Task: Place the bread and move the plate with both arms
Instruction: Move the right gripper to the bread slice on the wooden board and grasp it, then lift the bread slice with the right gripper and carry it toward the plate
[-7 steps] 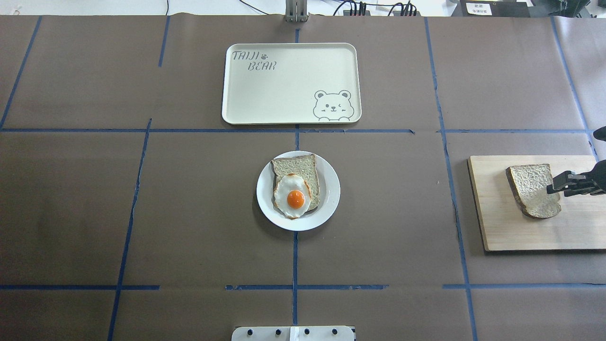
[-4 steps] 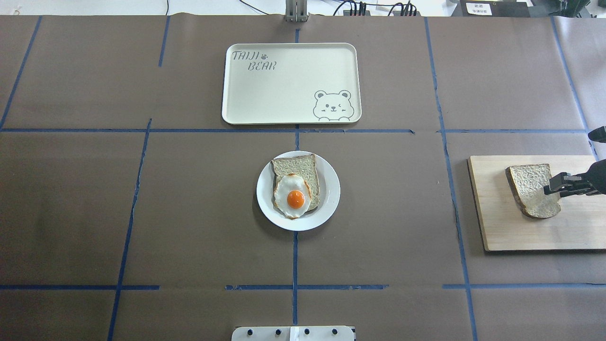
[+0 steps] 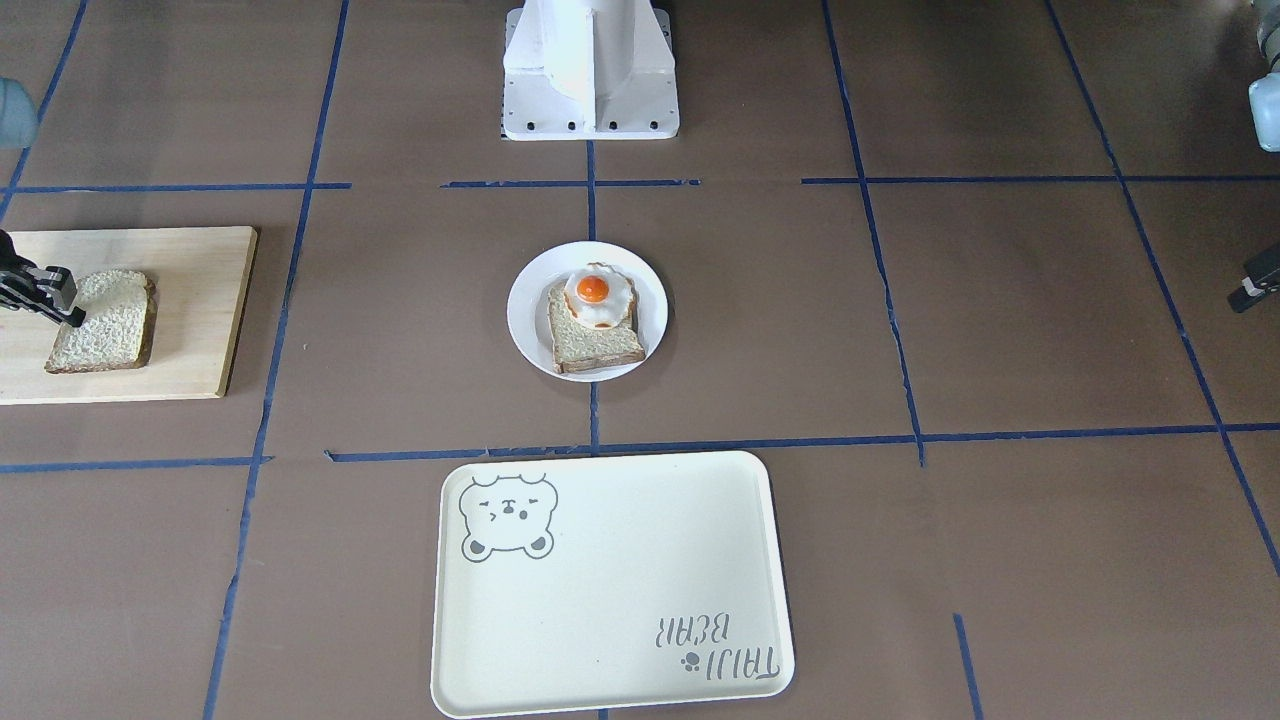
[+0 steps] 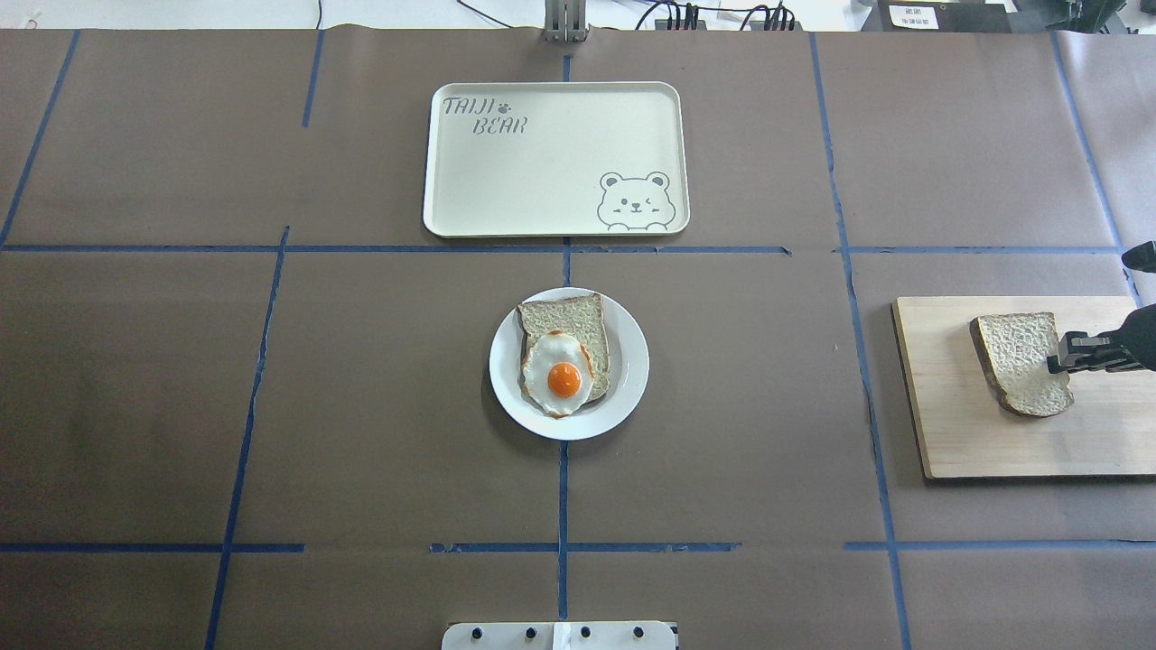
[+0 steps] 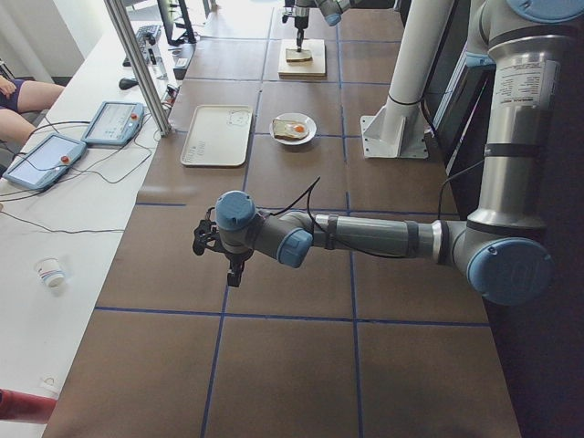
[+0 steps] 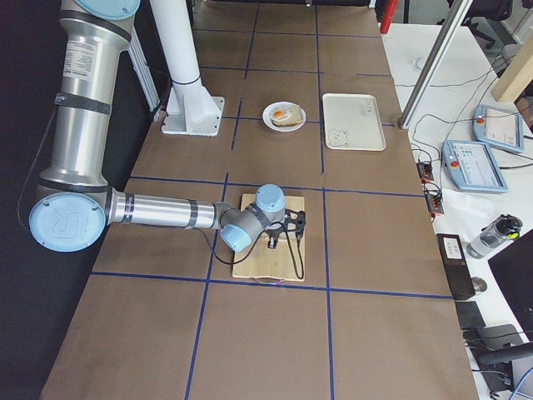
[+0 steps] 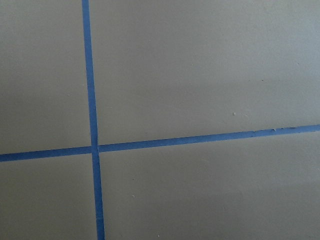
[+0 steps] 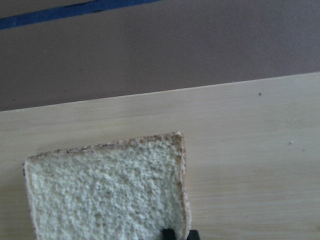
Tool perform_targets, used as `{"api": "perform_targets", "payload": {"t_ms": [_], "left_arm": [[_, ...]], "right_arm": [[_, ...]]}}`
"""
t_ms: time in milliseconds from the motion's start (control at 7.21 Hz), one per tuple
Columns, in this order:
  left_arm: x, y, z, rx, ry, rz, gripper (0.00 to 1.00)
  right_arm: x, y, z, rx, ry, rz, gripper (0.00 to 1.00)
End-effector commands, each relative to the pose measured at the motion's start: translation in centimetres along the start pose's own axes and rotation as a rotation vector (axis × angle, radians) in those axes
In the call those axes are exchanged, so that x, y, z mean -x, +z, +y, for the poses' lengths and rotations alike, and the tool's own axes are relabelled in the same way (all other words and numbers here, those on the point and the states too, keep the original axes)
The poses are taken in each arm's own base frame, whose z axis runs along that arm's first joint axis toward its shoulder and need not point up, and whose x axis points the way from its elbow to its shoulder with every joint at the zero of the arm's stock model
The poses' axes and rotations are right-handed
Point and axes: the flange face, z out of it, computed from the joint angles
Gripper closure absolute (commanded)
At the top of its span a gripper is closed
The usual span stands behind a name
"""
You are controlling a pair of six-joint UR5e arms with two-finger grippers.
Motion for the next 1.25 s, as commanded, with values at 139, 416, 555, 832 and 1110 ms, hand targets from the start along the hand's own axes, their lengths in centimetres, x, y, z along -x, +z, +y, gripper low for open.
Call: {"api": "perform_targets", "payload": {"t_ms": [139,416,555,832,1110], "left_arm": [[0.0,0.0,0.0,0.000,-0.001,0.000,0.00],[-0.2,-0.2,-0.1,-0.004,0.000,0.001,0.00],[-0.3,-0.2,-0.1,-0.005,0.000,0.001,0.00],[-0.3,-0.2,-0.1,-0.005,-0.002,0.001,0.00],[-0.2,-0.2,-0.1,-0.004,-0.003,0.001,0.00]], "right_arm": [[0.6,-0.5,-0.1,-0.010,-0.012,-0.012,1.00],[2.6,-2.2,0.0,-0.036,-0.041,-0.043,1.00],[3.9,-4.1,-0.3,-0.069,-0.057,-0.069,1.00],[6.2,-7.6,-1.2,-0.124,-0.082,-0.125,1.00],[11.0,-10.3,-2.0,-0.155,-0.118,-0.203,1.00]]}}
